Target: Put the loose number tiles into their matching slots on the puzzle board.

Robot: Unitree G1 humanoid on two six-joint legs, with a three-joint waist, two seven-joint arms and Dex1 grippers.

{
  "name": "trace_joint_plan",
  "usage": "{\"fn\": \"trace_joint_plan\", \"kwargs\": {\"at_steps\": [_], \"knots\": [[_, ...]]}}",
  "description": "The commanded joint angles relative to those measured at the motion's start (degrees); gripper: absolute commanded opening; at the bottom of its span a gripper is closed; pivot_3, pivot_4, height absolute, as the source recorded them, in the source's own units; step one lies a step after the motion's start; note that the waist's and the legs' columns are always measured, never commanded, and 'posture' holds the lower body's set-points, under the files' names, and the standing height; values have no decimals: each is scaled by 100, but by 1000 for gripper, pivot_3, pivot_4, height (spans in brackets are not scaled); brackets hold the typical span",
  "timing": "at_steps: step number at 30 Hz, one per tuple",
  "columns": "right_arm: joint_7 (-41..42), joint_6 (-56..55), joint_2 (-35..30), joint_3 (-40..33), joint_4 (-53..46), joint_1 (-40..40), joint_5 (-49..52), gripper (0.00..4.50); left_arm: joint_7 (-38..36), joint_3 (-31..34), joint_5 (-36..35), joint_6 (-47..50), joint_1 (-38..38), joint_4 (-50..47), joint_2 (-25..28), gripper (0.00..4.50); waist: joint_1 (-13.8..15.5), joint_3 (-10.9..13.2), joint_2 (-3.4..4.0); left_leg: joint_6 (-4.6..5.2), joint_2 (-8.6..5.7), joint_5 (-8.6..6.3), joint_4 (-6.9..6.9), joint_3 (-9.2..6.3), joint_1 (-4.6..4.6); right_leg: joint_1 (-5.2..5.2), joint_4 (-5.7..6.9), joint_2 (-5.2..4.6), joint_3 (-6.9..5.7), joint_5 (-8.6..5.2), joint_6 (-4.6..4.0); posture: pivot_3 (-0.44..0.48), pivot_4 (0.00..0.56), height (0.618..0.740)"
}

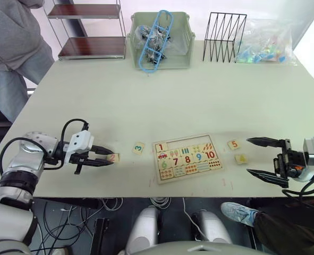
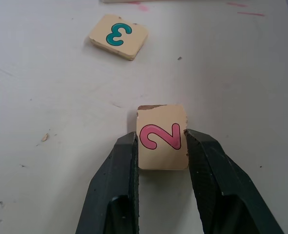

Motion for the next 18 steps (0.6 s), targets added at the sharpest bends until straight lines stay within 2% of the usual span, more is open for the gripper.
{"fn": "trace_joint_plan", "kwargs": {"at_steps": [1, 10, 15, 18], "knots": [[-40, 37, -49, -188, -255, 30, 116, 4500, -175, 196, -207, 316, -17, -471, 294, 916, 0, 1, -2, 0, 0, 0, 0, -1, -1, 0, 0, 0, -1, 0, 0, 0, 150, 740], [-168, 37, 35, -155, -312, 54, 131, 4500, -57, 918, -471, 2244, 294, -2693, 774, 916, 0, 3, -2, 0, 0, 0, 3, 1, -1, 0, 2, 1, 4, 0, 1, 0, 150, 740], [-260, -14, 175, -206, -293, 142, 161, 4500, 447, 1372, -673, 3523, 432, -4099, 895, 916, 5, 4, -3, -1, 5, 0, 3, -2, -1, 1, 2, 10, 4, -1, 0, 0, 150, 740], [-281, -28, 212, -215, -311, 191, 158, 4500, 742, 1540, -711, 4069, 501, -4623, 857, 916, 1, 5, -1, -1, 5, 0, 3, 0, 0, 1, 2, 11, 8, -1, 1, 0, 150, 740]]}}
